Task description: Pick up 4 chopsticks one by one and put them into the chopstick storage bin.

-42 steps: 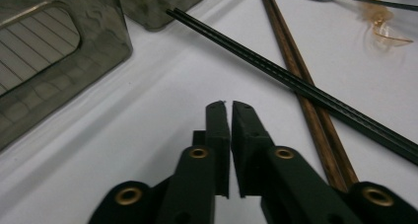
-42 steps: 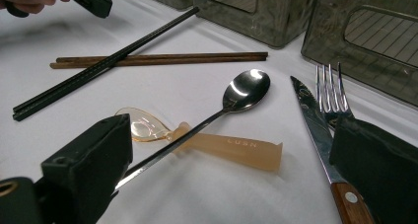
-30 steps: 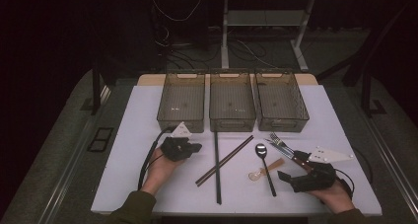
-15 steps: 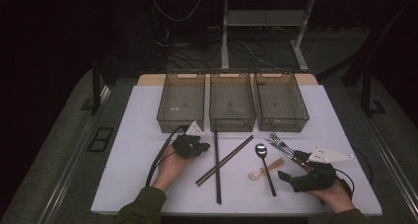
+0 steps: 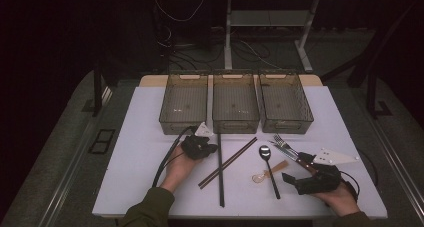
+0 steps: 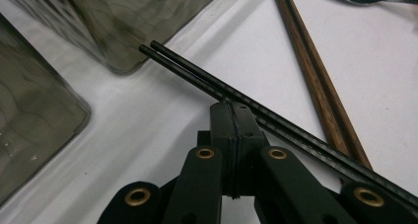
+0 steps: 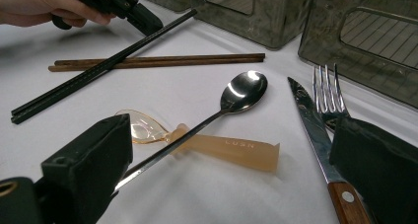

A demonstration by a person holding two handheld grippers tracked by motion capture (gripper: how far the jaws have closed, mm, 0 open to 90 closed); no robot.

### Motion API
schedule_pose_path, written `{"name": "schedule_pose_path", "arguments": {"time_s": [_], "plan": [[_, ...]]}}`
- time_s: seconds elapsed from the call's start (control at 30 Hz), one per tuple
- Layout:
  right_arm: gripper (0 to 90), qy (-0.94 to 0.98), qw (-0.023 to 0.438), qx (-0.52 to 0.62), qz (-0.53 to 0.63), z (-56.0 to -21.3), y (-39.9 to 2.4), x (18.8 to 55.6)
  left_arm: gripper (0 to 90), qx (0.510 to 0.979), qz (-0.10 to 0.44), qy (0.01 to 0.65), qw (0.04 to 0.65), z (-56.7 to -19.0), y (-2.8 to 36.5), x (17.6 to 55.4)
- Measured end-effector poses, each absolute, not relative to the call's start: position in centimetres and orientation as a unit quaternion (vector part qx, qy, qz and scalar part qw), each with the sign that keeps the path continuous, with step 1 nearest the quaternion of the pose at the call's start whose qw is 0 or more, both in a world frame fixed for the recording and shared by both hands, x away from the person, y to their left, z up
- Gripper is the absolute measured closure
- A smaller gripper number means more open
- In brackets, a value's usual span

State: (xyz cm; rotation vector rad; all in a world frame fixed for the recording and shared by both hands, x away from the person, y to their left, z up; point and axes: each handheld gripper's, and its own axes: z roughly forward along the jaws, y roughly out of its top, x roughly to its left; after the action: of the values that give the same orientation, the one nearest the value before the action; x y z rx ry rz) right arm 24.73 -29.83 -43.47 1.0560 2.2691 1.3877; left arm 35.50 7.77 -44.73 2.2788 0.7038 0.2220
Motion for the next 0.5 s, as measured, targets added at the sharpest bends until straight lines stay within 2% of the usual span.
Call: {"name": "schedule_pose_path", "arguments": {"time_s": [0.5], "plan": [[2.9, 0.785, 0.14, 0.365, 0.481, -43.47, -29.84, 24.72, 89.5, 0.885, 0.086, 0.27, 0.368, -44.81, 6.81, 35.79]]}}
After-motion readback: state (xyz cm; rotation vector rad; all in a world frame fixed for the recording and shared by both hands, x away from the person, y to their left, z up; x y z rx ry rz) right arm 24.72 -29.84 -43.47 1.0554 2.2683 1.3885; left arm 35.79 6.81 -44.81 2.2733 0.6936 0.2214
